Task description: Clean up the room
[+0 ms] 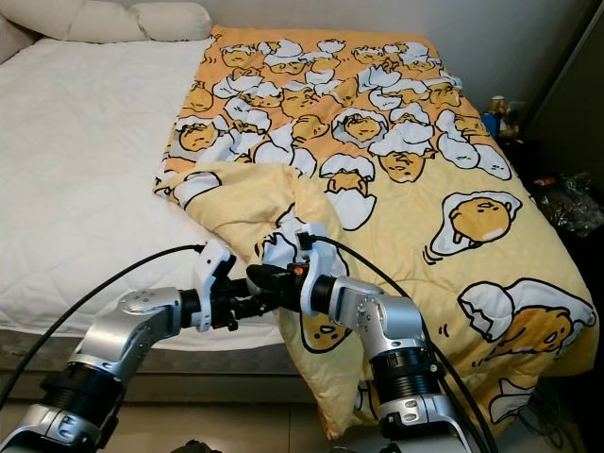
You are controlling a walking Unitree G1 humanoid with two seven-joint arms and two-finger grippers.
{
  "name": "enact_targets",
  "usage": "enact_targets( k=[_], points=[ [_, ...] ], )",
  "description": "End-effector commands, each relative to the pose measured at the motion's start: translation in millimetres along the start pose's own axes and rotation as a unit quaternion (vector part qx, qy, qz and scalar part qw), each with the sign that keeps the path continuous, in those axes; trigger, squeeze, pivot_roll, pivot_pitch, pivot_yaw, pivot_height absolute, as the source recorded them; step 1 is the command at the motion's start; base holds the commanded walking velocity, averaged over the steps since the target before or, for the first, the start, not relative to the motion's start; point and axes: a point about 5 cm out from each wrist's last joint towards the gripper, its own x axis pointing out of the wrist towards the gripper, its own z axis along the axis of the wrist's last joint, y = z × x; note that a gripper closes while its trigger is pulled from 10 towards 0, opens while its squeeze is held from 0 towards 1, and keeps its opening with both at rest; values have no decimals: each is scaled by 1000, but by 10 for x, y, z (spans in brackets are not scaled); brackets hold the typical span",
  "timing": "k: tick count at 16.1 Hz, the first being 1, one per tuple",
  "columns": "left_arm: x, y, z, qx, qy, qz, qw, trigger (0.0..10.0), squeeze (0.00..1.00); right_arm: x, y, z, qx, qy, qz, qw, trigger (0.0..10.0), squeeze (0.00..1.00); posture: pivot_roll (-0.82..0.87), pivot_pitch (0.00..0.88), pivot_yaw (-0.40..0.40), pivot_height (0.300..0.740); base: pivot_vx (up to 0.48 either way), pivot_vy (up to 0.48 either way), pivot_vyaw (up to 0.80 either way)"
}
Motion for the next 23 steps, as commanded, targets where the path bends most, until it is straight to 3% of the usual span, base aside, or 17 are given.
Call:
enact_targets(
  k=[1,10,11,12,13,14,15,19,23],
  points=[
    [-14,-27,50,6,-13,-9,1000,0,0,2,8,-10,1,-3,-1,1000,0,0,-48,0,26,740,0,0,0],
    [4,-70,22,14,-2,-12,1000,0,0,33,45,27,2,-7,3,1000,0,0,-56,0,33,740,0,0,0],
    [8,-65,24,14,-1,-12,1000,0,0,32,42,28,0,-7,-1,1000,784,0,-56,0,35,740,0,0,0],
    [13,-59,29,18,2,-11,1000,0,0,33,38,34,-1,-9,-6,1000,10000,0,-55,0,40,740,0,0,0],
    [21,-52,27,20,5,-9,1000,0,0,40,33,40,13,-15,-7,1000,10000,0,-54,0,44,740,0,0,0],
    [26,-51,20,22,9,-9,1000,0,0,42,30,46,14,-21,-10,1000,10000,957,-54,0,49,740,0,0,0],
    [29,-53,16,22,10,-9,1000,0,0,43,21,56,15,-30,-17,999,10000,1000,-55,0,53,740,0,0,0],
    [25,-43,9,32,23,-12,999,0,0,27,18,134,50,-78,-20,995,10000,1000,-55,0,67,740,0,0,0],
    [13,-32,8,32,24,-11,999,0,0,-3,-10,232,52,-127,-32,990,10000,1000,-52,0,69,740,0,0,0]
  ],
)
